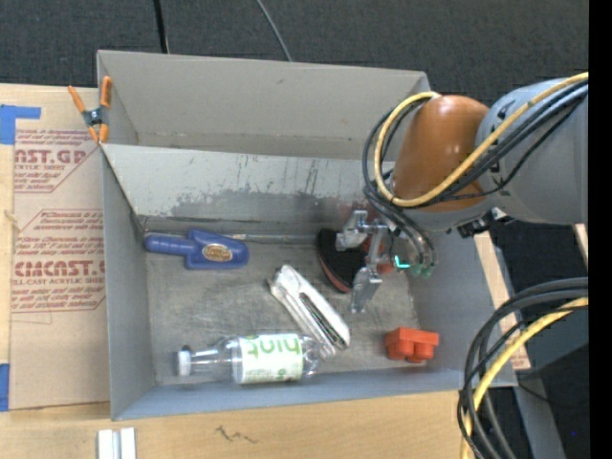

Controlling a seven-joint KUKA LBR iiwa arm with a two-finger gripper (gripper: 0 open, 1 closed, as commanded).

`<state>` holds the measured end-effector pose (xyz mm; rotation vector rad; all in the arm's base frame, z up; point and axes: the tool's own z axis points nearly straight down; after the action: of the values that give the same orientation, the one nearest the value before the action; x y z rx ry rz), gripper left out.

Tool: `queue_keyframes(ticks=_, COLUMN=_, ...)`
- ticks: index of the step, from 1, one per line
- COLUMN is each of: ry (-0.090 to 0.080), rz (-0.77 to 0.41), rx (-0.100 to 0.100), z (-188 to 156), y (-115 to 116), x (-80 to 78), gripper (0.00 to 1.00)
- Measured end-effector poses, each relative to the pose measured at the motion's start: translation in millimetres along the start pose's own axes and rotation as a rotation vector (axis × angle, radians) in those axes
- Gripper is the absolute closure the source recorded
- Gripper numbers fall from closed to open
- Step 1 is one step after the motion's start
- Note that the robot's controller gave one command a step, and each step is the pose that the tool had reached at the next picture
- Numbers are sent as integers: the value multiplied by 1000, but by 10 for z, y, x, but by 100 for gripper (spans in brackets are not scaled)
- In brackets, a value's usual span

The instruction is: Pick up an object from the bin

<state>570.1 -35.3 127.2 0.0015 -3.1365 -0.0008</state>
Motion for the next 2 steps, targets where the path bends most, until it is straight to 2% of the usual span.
queue_keyframes(ticks=1, ry=-7, rz=0, rx=1, z=-38, y=0, x=-19, gripper=0)
queue_keyframes(ticks=2, ry=-16, rz=-109, rx=1, z=142, y=-27, x=-82, gripper=0)
